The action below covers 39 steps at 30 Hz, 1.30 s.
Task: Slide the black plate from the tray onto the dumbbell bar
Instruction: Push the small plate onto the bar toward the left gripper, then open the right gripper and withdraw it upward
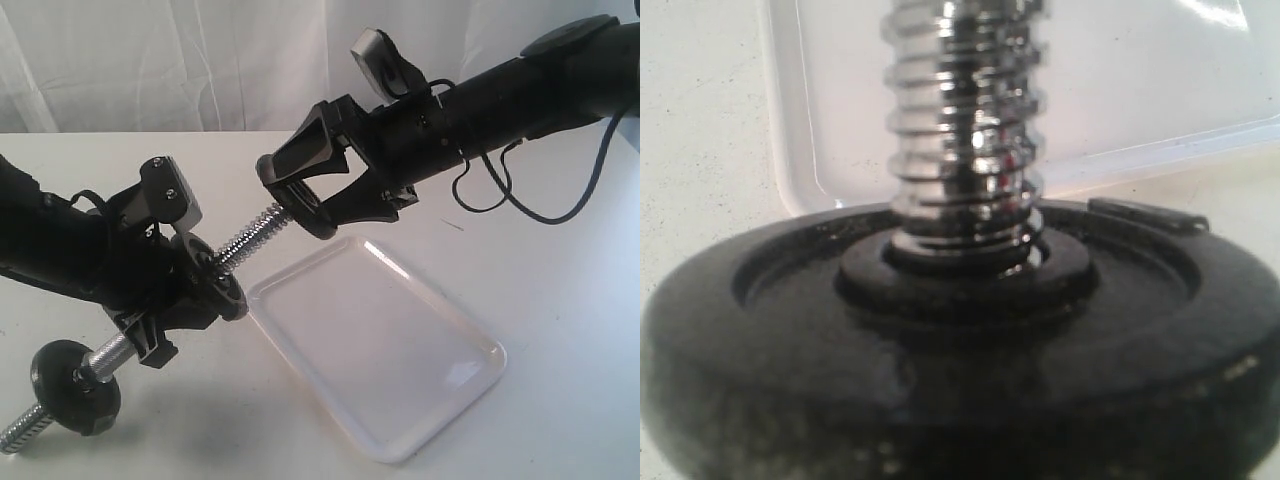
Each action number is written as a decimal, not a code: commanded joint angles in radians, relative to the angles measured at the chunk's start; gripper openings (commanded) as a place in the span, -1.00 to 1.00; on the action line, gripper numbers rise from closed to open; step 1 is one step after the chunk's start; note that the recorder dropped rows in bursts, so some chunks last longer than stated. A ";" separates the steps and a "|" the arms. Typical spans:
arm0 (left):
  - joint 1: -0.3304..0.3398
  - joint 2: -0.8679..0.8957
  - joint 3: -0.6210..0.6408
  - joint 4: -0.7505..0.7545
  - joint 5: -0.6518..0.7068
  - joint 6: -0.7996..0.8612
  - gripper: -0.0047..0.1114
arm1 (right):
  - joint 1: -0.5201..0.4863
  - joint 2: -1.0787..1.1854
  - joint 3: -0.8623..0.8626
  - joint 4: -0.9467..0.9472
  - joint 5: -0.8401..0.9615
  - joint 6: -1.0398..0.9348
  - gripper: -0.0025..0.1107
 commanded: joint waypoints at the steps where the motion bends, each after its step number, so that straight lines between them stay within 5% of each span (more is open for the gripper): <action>1: -0.005 -0.049 -0.029 -0.115 -0.014 0.008 -0.92 | 0.010 -0.001 -0.002 0.046 0.040 -0.018 -0.96; 36: -0.005 -0.049 -0.029 -0.169 0.007 0.052 -0.92 | 0.010 0.064 -0.002 0.120 0.040 -0.089 -0.95; 39: -0.005 -0.049 -0.029 -0.169 0.005 0.052 -0.92 | 0.010 0.064 -0.002 0.120 0.040 -0.111 -0.82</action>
